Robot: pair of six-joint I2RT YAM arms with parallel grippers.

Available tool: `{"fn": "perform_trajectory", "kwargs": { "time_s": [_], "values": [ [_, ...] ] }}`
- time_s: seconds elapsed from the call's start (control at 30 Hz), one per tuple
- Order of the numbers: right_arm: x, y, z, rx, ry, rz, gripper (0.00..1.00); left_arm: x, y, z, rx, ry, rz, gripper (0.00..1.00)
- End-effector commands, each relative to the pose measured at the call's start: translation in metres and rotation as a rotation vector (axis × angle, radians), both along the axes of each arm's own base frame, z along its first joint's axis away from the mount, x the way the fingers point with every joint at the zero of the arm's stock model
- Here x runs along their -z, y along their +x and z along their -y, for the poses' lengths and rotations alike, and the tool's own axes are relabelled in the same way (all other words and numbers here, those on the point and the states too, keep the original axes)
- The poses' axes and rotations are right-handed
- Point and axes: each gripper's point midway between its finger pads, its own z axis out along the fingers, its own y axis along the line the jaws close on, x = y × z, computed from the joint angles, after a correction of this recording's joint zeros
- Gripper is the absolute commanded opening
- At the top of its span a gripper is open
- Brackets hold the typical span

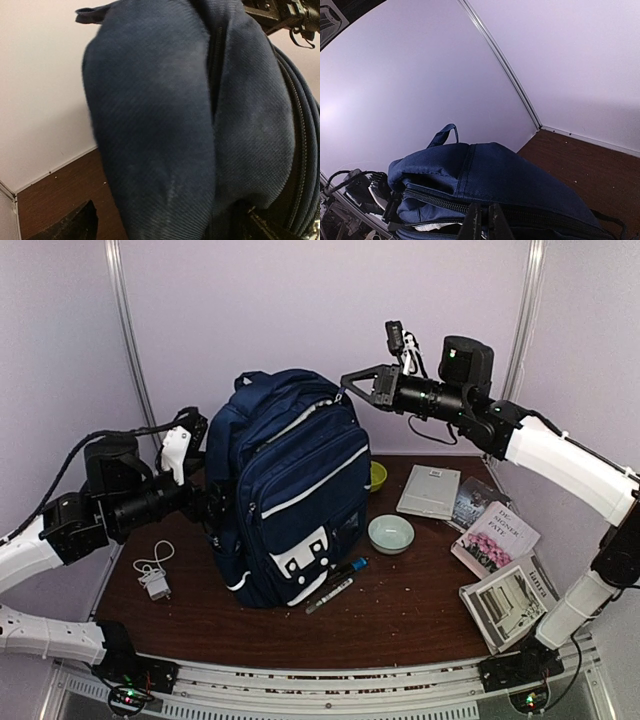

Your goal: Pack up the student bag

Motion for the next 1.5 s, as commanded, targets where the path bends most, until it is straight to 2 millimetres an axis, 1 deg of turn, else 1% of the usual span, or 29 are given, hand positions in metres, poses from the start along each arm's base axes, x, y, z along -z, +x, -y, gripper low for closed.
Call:
{"fn": "perform_trajectory", "kwargs": {
  "time_s": [0.0,0.07,0.17,0.27,0.3,0.33,0.4,0.43,0.47,0.53,0.57,0.63,0.67,0.73,0.8,0.87,0.93,1.0,1.03,1.07,1.13,1.2,1.23,1.27,1.3,1.4,1.47],
  "values": [
    [-0.050,-0.001,-0.003,0.008,0.059,0.146,0.00,-0.030,-0.012,-0.008,0.019,0.024,-0.019,0.98],
    [-0.057,-0.003,-0.006,-0.008,0.060,0.161,0.00,-0.042,-0.017,-0.014,0.031,0.058,0.013,0.98],
    [-0.060,-0.009,-0.010,-0.024,0.044,0.183,0.00,-0.065,-0.028,-0.022,0.059,0.068,0.068,0.98],
    [-0.057,-0.013,-0.011,-0.027,0.018,0.194,0.00,-0.083,-0.041,-0.027,0.104,0.082,0.099,0.98],
    [-0.054,-0.014,-0.013,-0.028,0.008,0.193,0.00,-0.086,-0.042,-0.028,0.104,0.092,0.095,0.98],
    [-0.052,-0.015,-0.015,-0.031,0.002,0.194,0.00,-0.093,-0.040,-0.029,0.093,0.097,0.102,0.98],
    [-0.047,-0.016,-0.020,-0.040,-0.010,0.191,0.00,-0.106,-0.029,-0.020,0.075,0.140,0.114,0.98],
    [-0.046,-0.017,-0.023,-0.048,-0.011,0.191,0.00,-0.112,-0.020,-0.011,0.075,0.173,0.117,0.98],
    [-0.044,-0.019,-0.025,-0.057,-0.013,0.189,0.00,-0.120,-0.009,0.003,0.082,0.211,0.117,0.98],
    [-0.039,-0.020,-0.030,-0.072,-0.021,0.177,0.00,-0.122,0.010,0.021,0.081,0.308,0.107,0.98],
    [-0.038,-0.021,-0.031,-0.074,-0.026,0.175,0.00,-0.121,0.022,0.026,0.052,0.364,0.098,0.98],
    [-0.036,-0.024,-0.032,-0.079,-0.033,0.176,0.00,-0.121,0.043,0.029,-0.020,0.450,0.095,0.98],
    [-0.035,-0.025,-0.032,-0.081,-0.036,0.177,0.00,-0.121,0.050,0.033,-0.031,0.478,0.095,0.98],
    [-0.033,-0.027,-0.032,-0.084,-0.040,0.175,0.00,-0.116,0.052,0.050,0.037,0.500,0.089,0.98],
    [-0.032,-0.027,-0.033,-0.085,-0.040,0.171,0.00,-0.106,0.046,0.068,0.146,0.493,0.059,0.98],
    [-0.031,-0.027,-0.033,-0.086,-0.041,0.170,0.00,-0.096,0.038,0.082,0.246,0.464,0.021,0.98],
    [-0.031,-0.027,-0.033,-0.087,-0.041,0.170,0.00,-0.087,0.032,0.093,0.319,0.448,-0.005,0.98],
    [-0.032,-0.028,-0.033,-0.088,-0.039,0.172,0.00,-0.075,0.032,0.100,0.355,0.461,-0.025,0.97],
    [-0.031,-0.028,-0.033,-0.088,-0.040,0.172,0.00,-0.070,0.034,0.101,0.360,0.468,-0.035,0.94],
    [-0.031,-0.027,-0.033,-0.088,-0.041,0.171,0.00,-0.065,0.036,0.102,0.360,0.472,-0.047,0.89],
    [-0.032,-0.029,-0.032,-0.090,-0.042,0.176,0.00,-0.060,0.043,0.099,0.336,0.474,-0.064,0.74],
    [-0.031,-0.030,-0.029,-0.084,-0.046,0.179,0.00,-0.062,0.048,0.094,0.312,0.463,-0.062,0.54],
    [-0.028,-0.028,-0.026,-0.070,-0.050,0.175,0.00,-0.065,0.048,0.092,0.304,0.454,-0.053,0.35],
    [-0.027,-0.024,-0.021,-0.046,-0.047,0.167,0.00,-0.071,0.047,0.089,0.292,0.436,-0.034,0.07],
    [-0.024,-0.015,-0.011,-0.004,-0.043,0.153,0.00,-0.076,0.046,0.085,0.271,0.419,-0.018,0.00],
    [-0.013,0.012,0.024,0.115,0.001,0.106,0.00,-0.093,0.042,0.065,0.203,0.365,0.057,0.00],
    [0.001,0.029,0.046,0.175,0.025,0.053,0.00,-0.104,0.036,0.051,0.166,0.336,0.123,0.00]
  ]
}}
